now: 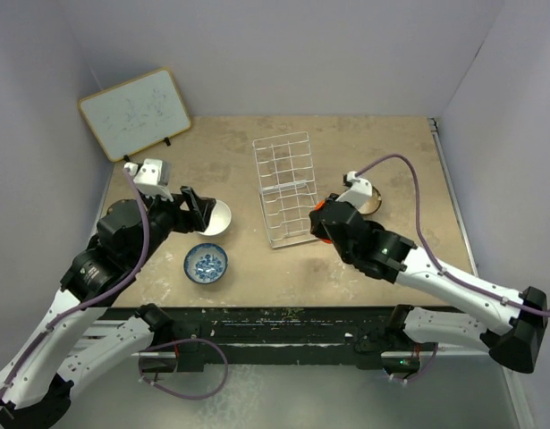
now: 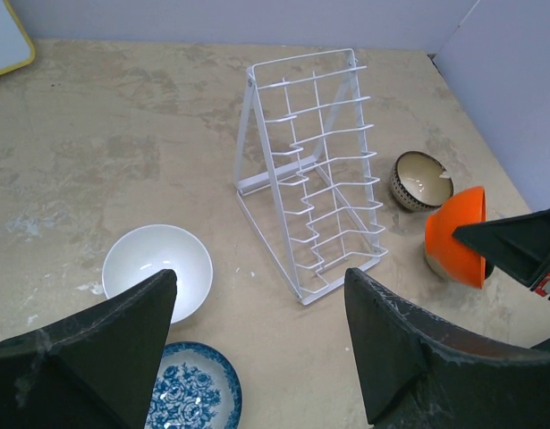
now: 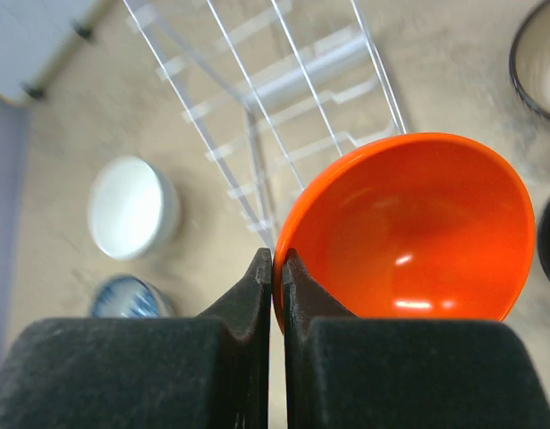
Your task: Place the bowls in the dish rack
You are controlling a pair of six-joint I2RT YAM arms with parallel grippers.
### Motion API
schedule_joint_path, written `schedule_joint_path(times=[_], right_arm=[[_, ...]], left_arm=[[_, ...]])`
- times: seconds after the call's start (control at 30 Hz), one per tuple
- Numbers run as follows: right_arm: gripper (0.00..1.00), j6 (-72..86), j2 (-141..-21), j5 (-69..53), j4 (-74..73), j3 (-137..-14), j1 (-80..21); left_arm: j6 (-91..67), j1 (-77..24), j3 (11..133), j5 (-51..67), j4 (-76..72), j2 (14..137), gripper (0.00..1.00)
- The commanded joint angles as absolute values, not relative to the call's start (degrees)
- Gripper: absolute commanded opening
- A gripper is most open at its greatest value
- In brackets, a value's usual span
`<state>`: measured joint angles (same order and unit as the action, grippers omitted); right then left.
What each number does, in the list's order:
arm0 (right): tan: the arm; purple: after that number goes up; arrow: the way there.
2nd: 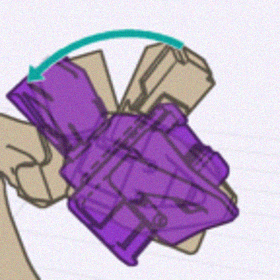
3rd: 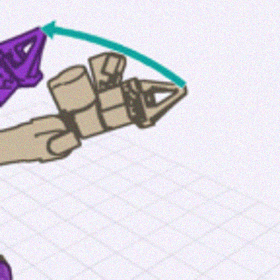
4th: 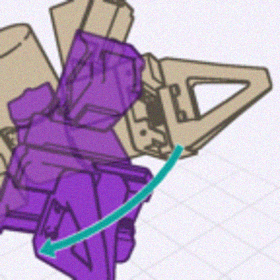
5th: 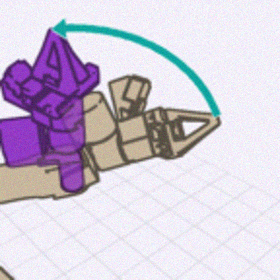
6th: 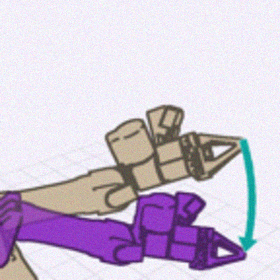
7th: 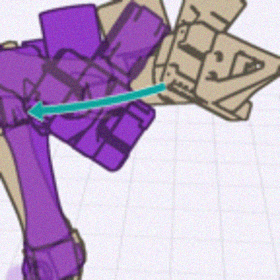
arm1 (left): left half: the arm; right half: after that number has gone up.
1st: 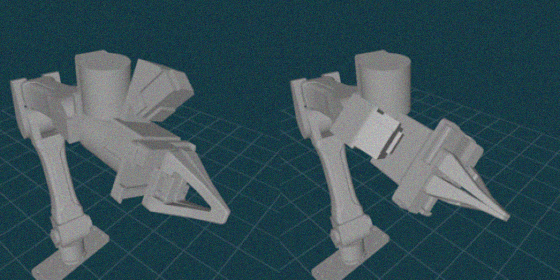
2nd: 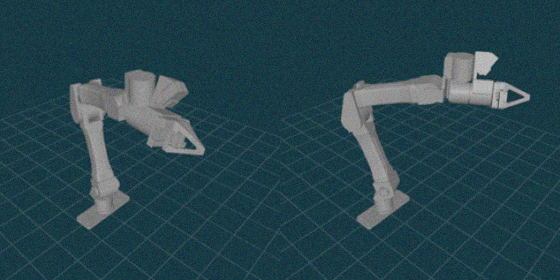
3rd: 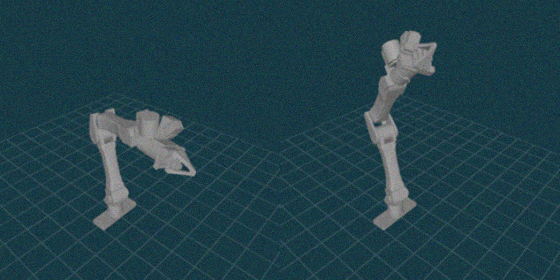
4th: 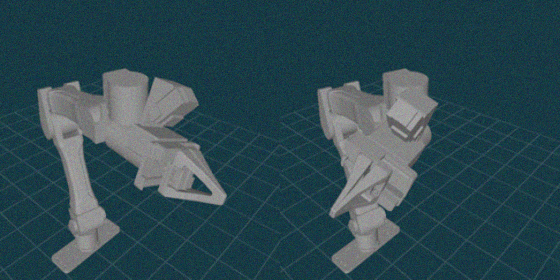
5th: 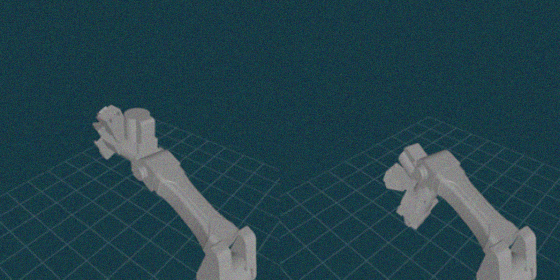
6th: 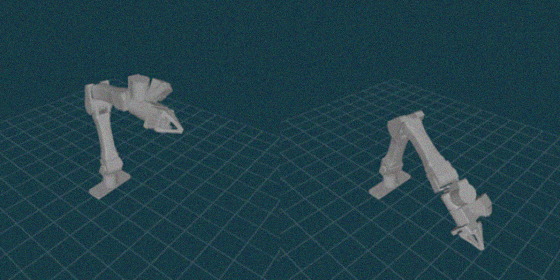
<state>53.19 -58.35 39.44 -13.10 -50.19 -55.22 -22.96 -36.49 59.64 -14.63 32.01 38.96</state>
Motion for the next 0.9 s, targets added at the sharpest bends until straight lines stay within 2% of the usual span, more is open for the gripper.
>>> schedule_joint_path(times=[0.0, 0.1, 0.23, 0.4, 0.6, 0.77, 0.8, 0.87], right_arm=[[0.0, 53.2, -63.1, 31.7, -34.2, -54.8, -55.2], [0.0, 54.3, -63.4, 29.0, -37.7, -53.2, -55.2], [0.0, 55.1, -62.7, 25.4, -35.5, -49.1, -55.2], [0.0, 56.3, -67.3, 23.7, -33.6, -46.3, -55.2], [0.0, 57.1, -75.9, 30.5, -34.0, -48.0, -55.3], [0.0, 57.3, -78.8, 31.0, -31.6, -47.6, -55.3], [0.03, 57.4, -78.9, 30.7, -31.5, -47.5, -55.3], [0.22, 57.4, -78.5, 30.2, -31.7, -47.5, -55.3]], left_arm=[[-23.3, -36.2, 59.0, -13.5, 28.4, 38.6, 0.79], [-23.7, -36.3, 58.8, -13.2, 28.5, 38.1, 0.79], [-23.3, -36.3, 59.1, -13.6, 29.2, 37.0, 0.79], [-23.1, -36.2, 60.2, -14.0, 31.1, 35.7, 0.79], [-23.5, -36.3, 60.1, -14.8, 33.0, 33.6, 0.79], [-23.1, -36.2, 60.5, -15.7, 34.3, 32.7, 0.79], [-23.0, -36.3, 60.6, -15.9, 34.6, 32.8, 0.79], [-23.0, -36.2, 60.7, -16.1, 35.0, 32.9, 0.8]])
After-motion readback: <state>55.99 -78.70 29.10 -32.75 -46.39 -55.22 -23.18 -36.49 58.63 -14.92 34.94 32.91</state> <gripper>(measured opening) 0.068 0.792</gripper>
